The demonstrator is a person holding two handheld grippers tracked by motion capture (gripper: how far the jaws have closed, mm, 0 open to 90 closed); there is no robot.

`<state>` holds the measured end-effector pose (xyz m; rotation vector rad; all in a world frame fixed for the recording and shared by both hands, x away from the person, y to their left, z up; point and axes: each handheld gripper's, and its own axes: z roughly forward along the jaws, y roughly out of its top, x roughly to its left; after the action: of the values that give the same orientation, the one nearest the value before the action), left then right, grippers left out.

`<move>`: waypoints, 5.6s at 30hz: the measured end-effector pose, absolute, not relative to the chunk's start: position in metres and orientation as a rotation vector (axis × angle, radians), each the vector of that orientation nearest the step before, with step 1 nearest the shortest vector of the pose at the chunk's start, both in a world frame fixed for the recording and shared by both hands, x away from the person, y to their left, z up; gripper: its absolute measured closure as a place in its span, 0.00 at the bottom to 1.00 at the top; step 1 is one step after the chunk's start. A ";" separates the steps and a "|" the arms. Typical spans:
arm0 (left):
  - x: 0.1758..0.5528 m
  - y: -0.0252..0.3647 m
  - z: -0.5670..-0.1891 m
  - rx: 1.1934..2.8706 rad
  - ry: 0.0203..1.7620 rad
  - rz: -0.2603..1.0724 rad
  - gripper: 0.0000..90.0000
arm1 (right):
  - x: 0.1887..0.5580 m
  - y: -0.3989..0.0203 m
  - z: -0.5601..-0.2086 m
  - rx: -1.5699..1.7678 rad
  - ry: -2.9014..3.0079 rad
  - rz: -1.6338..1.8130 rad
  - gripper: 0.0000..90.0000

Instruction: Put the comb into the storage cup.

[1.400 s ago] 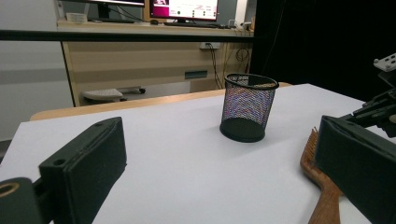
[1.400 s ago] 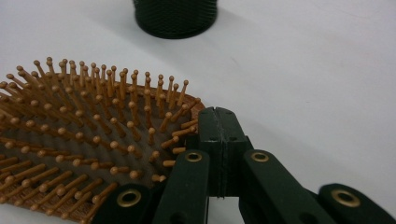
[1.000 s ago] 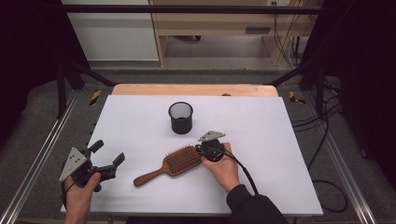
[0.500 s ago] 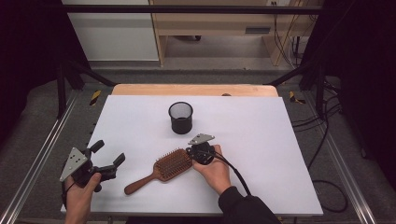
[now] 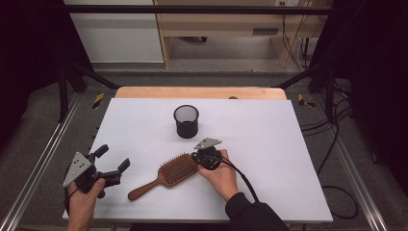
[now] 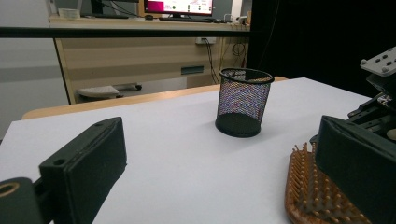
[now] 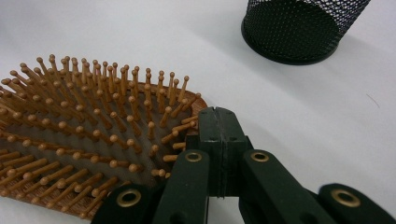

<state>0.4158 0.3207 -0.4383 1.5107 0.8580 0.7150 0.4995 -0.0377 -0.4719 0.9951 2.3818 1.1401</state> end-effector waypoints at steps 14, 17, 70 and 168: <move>0.414 0.316 -0.438 1.537 0.838 0.692 0.03 | 0.491 -0.065 -0.457 1.020 2.309 1.219 1.00; 0.414 0.314 -0.437 1.549 0.834 0.679 0.03 | 0.481 -0.090 -0.449 1.051 2.253 1.276 0.96; 0.432 0.227 -0.433 2.306 0.776 0.350 0.06 | 0.425 -0.218 -0.442 1.086 1.909 1.438 0.07; 0.441 0.199 -0.453 2.629 0.740 0.205 0.80 | 0.427 -0.215 -0.446 1.098 1.942 1.436 0.08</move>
<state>0.4410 0.1986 -0.4527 2.6290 0.7396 0.2047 0.4267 -0.2154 -0.4457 1.0976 1.9424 1.4359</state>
